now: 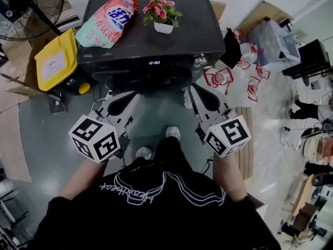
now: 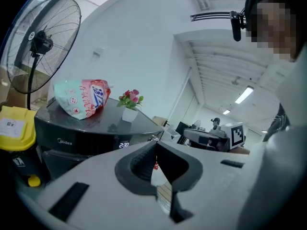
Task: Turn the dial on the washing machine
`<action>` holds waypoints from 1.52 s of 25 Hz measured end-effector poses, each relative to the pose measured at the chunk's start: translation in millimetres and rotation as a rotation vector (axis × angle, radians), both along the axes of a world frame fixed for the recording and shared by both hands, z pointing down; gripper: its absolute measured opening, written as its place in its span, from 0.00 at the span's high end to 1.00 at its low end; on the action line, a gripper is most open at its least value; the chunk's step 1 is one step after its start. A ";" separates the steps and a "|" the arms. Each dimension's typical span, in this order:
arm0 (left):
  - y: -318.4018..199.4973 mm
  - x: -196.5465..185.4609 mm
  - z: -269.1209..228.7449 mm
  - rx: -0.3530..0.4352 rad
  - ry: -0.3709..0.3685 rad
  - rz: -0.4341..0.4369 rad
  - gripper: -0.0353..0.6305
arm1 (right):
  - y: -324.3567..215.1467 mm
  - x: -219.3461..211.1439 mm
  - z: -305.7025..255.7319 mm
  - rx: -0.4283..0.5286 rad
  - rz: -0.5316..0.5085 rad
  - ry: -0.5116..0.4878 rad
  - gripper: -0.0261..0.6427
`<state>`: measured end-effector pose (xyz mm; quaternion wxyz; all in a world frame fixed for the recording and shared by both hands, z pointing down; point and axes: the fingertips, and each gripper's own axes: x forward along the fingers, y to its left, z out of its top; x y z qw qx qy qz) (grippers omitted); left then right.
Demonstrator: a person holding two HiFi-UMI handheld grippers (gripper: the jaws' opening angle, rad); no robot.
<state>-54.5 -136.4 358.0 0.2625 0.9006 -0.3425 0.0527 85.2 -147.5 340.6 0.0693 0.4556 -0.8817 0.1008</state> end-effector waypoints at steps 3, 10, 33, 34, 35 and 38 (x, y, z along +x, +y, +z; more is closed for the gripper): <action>20.0 -1.8 -27.4 0.057 0.016 0.078 0.94 | 26.8 -23.5 -19.7 0.011 -0.033 -0.015 0.95; 67.0 -12.7 -82.7 0.161 0.072 0.212 0.94 | 82.8 -69.2 -56.2 0.036 -0.089 -0.051 0.96; 105.4 -35.0 -113.3 0.192 0.120 0.305 0.94 | 132.5 -98.3 -81.2 0.056 -0.043 -0.089 0.96; 105.8 -33.6 -112.1 0.191 0.119 0.306 0.94 | 132.8 -96.4 -80.2 0.056 -0.042 -0.090 0.96; 105.9 -32.0 -110.7 0.189 0.115 0.307 0.94 | 132.9 -94.4 -78.9 0.054 -0.041 -0.092 0.96; 102.7 -24.6 -108.0 0.184 0.107 0.306 0.94 | 130.5 -87.3 -74.9 0.040 -0.041 -0.097 0.96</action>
